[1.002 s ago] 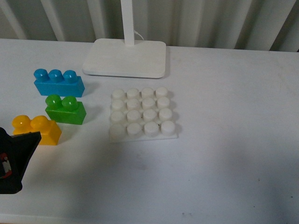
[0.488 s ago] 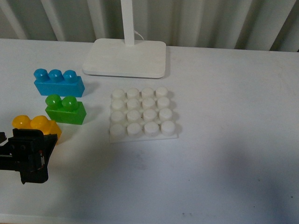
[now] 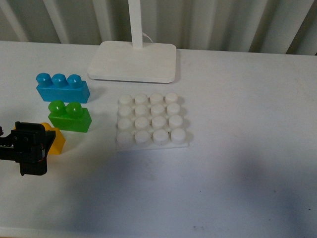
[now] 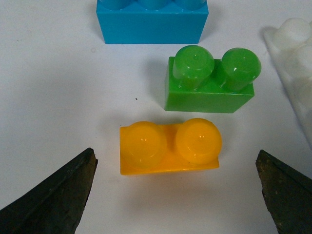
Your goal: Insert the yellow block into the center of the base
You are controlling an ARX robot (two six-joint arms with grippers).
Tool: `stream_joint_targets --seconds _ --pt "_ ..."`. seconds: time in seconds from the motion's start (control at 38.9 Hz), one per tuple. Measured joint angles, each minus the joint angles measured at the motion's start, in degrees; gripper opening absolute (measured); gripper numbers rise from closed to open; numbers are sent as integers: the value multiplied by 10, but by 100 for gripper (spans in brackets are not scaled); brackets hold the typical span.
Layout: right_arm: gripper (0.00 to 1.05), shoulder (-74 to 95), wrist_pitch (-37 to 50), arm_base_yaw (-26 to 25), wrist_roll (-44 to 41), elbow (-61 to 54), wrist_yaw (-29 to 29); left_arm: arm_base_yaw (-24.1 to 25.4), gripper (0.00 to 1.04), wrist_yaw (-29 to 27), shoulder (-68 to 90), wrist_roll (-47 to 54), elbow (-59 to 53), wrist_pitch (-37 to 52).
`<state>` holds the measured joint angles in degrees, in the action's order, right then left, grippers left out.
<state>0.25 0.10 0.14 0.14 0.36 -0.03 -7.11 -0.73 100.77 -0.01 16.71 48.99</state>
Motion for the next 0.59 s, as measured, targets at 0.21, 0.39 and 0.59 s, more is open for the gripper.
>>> stream_joint_targets --seconds 0.21,0.39,0.59 --pt "95 0 0 0 0 0 0 7 98 3 27 3 24 -3" --pt "95 0 0 0 0 0 0 12 98 2 42 7 37 -7" --pt "95 0 0 0 0 0 0 16 98 -1 64 15 52 -7"
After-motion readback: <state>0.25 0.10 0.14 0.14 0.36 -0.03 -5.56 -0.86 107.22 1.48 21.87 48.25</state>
